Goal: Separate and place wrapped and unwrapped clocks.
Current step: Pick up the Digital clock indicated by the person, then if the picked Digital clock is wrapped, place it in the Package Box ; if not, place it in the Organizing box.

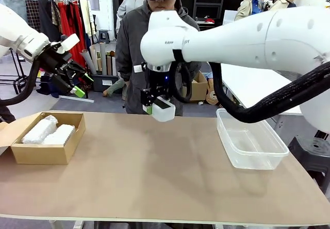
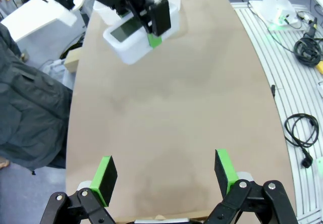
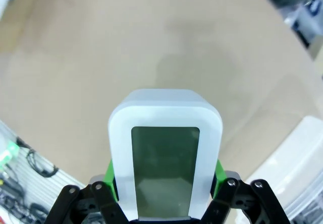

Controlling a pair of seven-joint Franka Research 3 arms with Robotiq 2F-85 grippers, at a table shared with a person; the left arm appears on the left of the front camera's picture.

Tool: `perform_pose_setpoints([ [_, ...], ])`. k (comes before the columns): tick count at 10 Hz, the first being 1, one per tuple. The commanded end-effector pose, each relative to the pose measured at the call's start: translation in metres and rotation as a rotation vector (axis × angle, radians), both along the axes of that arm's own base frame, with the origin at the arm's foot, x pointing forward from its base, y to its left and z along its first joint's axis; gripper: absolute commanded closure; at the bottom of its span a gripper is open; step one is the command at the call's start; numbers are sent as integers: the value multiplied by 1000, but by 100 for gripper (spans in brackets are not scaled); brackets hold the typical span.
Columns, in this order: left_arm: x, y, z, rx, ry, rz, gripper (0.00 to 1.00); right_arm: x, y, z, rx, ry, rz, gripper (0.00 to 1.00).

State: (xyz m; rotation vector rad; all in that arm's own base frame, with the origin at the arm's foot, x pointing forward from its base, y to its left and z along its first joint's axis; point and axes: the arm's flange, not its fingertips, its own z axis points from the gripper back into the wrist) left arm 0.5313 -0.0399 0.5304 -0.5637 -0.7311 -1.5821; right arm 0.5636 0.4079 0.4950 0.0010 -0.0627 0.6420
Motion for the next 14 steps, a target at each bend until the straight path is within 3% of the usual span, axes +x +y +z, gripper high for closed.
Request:
perform_pose_setpoints([
  [1,-2,2,2,1,-1,-3,0,3,-5,24,15,-2,48,100],
  [8,-2,2,2,1,-1,-3,0,-11,-12,100,25,-84,114,100],
  [10,-2,2,2,1,-1,-3,0,-14,-19,108,44,-111,95,100],
  [11,-2,2,2,1,-1,-3,0,-16,-12,96,34,-89,81,100],
  [14,-2,2,2,1,-1,-3,0,-16,-12,96,34,-89,81,100],
])
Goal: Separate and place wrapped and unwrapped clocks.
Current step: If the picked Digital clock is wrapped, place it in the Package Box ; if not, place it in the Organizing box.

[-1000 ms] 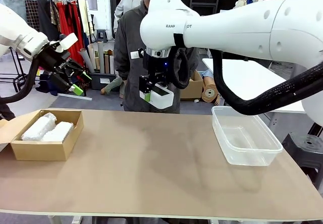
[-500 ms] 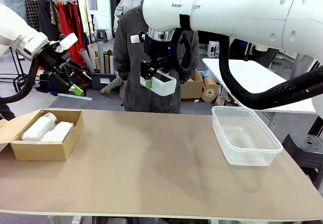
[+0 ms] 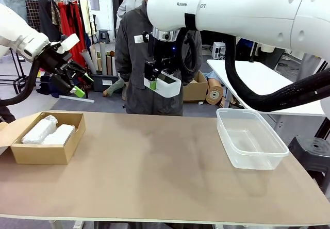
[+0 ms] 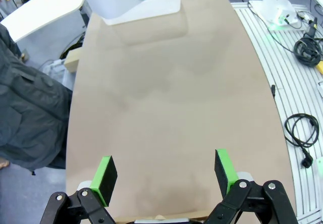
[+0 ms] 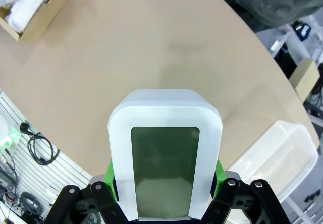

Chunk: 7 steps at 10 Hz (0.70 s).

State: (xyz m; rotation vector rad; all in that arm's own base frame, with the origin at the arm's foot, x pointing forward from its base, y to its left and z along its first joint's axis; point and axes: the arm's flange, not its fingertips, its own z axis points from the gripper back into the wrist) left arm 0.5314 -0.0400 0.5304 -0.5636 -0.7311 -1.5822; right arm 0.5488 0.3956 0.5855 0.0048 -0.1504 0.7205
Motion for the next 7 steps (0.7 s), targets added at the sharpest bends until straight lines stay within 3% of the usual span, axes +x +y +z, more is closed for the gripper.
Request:
perform_pose_setpoints([
  [1,-2,2,2,1,-1,-3,0,-1,1,5,6,-8,2,100],
  [7,-2,2,2,1,-1,-3,0,0,0,-1,0,1,0,100],
])
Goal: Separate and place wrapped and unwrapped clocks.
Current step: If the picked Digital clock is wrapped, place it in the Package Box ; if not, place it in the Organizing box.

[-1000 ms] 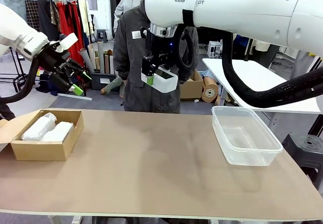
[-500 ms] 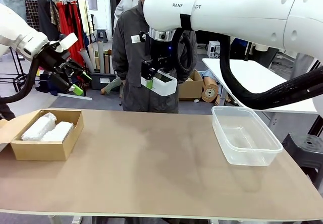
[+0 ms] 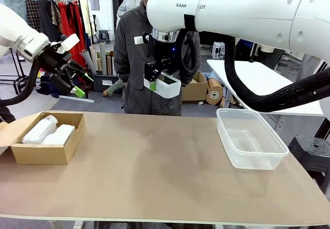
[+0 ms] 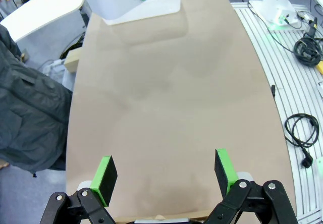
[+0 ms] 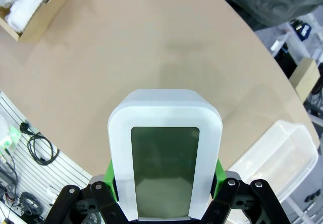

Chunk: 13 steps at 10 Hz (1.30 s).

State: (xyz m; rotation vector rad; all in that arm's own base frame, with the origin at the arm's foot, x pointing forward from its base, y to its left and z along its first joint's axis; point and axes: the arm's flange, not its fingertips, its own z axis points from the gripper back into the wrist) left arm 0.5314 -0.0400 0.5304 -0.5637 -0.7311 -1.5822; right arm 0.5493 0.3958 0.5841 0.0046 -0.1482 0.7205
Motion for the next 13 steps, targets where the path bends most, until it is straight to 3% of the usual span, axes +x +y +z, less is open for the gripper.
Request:
perform_pose_setpoints([
  [1,-2,2,2,1,-1,-3,0,9,-25,3,10,3,0,100],
  [4,-2,2,2,1,-1,-3,0,10,-95,4,102,79,-36,100],
  [8,-2,2,2,1,-1,-3,0,8,-184,-11,174,80,-59,100],
  [9,-2,2,2,1,-1,-3,0,7,-204,-20,165,16,-65,100],
  [13,-2,2,2,1,-1,-3,0,-8,-260,-35,105,52,-66,100],
])
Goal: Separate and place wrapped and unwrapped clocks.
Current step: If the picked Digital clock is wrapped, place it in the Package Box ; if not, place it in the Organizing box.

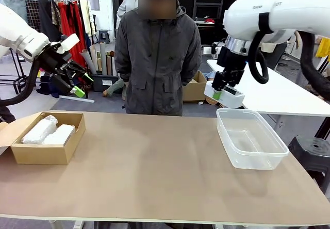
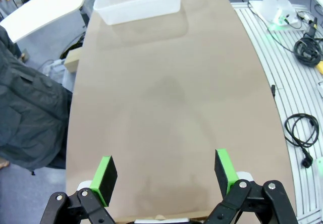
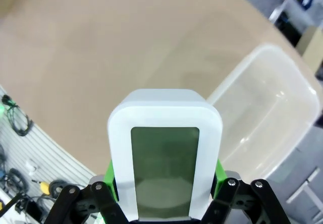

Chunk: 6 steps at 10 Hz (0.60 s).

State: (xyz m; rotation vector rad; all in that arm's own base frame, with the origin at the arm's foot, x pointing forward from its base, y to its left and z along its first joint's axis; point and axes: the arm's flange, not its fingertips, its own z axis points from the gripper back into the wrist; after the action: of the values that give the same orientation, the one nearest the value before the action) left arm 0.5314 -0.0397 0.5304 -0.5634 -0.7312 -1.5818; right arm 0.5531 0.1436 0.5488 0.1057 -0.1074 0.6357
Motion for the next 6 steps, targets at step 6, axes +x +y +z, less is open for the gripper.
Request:
perform_pose_setpoints([
  [6,-2,1,2,1,-1,-4,0,6,12,4,8,-9,3,100],
])
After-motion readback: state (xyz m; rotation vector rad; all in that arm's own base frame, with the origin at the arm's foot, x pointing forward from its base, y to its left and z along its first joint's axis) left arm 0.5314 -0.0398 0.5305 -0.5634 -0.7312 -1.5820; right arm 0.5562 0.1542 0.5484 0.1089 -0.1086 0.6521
